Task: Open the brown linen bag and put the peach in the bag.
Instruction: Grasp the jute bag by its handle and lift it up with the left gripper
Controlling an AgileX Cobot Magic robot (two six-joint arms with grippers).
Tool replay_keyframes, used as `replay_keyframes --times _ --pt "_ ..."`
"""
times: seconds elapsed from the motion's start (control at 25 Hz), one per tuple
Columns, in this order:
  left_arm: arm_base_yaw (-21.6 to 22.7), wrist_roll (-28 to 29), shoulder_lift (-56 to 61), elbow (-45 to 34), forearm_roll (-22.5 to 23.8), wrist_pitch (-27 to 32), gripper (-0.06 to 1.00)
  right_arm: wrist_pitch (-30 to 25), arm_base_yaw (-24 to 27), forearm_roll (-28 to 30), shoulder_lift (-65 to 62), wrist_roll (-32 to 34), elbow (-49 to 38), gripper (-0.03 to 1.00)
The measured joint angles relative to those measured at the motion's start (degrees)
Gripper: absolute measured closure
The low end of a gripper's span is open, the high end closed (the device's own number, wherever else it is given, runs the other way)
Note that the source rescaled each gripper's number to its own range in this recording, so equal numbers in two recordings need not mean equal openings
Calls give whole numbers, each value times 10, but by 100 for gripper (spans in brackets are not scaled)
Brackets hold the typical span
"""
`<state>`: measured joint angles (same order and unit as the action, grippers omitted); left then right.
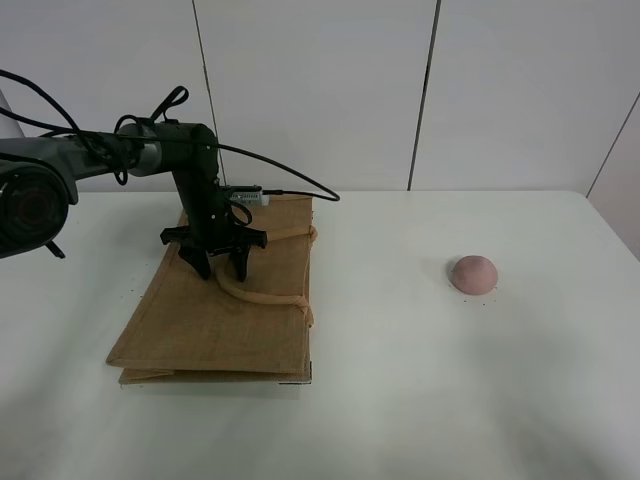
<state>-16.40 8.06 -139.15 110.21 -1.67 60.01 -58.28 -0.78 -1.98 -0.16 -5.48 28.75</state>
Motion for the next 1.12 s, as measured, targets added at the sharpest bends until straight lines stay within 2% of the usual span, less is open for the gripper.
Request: replay_keyframes --times 0.08,0.12,0.24,0.28,0.6,0.84,1.12 --pt "0 0 0 0 0 -1 29 0 0 0 0 0 0 -3" --pt "0 0 0 0 1 -1 41 0 0 0 0 0 0 -3" --pt "0 0 1 0 3 0 88 0 0 0 0 0 0 -3" --pt "0 0 1 0 3 0 94 0 0 0 0 0 0 -3" --pt "0 0 16 41 1 69 94 0 0 6 0 0 0 -3" --pt "0 -3 91 109 0 70 94 0 0 7 0 0 0 -3" --pt "0 -16 197 114 -5 71 94 1 0 7 0 0 0 -3"
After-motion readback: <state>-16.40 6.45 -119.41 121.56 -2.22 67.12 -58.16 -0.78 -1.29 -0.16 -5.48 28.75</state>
